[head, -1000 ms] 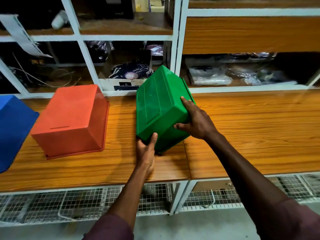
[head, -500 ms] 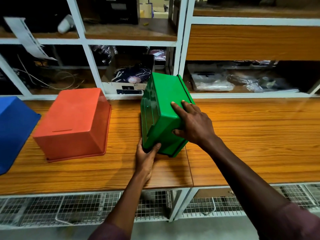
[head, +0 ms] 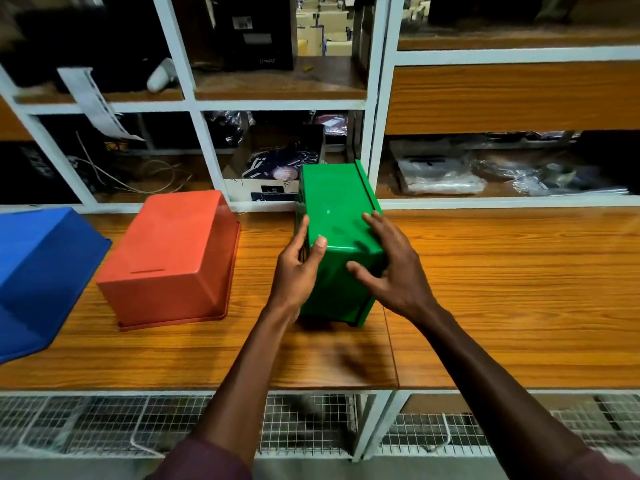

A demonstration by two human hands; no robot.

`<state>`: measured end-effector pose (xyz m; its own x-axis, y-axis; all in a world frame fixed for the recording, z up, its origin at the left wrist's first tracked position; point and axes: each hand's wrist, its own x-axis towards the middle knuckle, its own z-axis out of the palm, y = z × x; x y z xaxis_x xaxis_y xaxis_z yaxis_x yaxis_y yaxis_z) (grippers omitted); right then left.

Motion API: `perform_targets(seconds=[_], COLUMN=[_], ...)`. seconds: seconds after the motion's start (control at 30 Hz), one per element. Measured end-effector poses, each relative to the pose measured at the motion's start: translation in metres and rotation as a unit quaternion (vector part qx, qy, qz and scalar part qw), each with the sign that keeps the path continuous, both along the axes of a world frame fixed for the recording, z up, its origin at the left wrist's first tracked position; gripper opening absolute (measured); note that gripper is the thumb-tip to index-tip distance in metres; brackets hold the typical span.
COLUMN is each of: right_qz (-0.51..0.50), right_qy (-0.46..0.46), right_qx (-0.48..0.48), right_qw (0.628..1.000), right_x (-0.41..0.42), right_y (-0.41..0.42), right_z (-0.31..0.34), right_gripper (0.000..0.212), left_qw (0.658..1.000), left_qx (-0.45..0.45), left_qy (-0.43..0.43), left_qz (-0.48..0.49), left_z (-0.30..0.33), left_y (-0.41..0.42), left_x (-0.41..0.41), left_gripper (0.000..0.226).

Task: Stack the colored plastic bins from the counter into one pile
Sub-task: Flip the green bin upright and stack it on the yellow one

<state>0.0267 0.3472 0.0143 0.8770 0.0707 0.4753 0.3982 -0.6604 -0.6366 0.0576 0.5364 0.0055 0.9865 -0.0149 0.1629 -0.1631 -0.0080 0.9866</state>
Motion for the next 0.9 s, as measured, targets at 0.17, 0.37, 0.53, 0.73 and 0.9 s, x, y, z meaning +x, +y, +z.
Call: perform_targets(seconds=[0.17, 0.37, 0.53, 0.73, 0.9], right_qz=[-0.083, -0.027, -0.041, -0.073, -0.063], right_qy=[0.182, 0.282, 0.259, 0.240, 0.178], right_qx=[0.621, 0.539, 0.537, 0.538, 0.481], right_qw=[0.758, 0.793, 0.801, 0.805, 0.856], right_x=[-0.004, 0.001, 0.000, 0.008, 0.013], right_y=[-0.001, 0.007, 0.008, 0.010, 0.010], right_z=[-0.043, -0.081, -0.078, -0.082, -0.067], right_gripper=[0.049, 0.089, 0.080, 0.071, 0.067], left_qw=[1.000, 0.998, 0.996, 0.988, 0.973], left_qx=[-0.012, -0.044, -0.077, -0.133, -0.202], left_qy=[0.012, 0.027, 0.045, 0.078, 0.097], left_qz=[0.011, 0.019, 0.023, 0.033, 0.045], left_z=[-0.005, -0.010, -0.014, -0.025, -0.023], left_y=[-0.002, -0.006, -0.006, 0.002, 0.002], left_x=[-0.005, -0.010, -0.010, -0.011, -0.017], left_gripper=[0.063, 0.060, 0.057, 0.063, 0.054])
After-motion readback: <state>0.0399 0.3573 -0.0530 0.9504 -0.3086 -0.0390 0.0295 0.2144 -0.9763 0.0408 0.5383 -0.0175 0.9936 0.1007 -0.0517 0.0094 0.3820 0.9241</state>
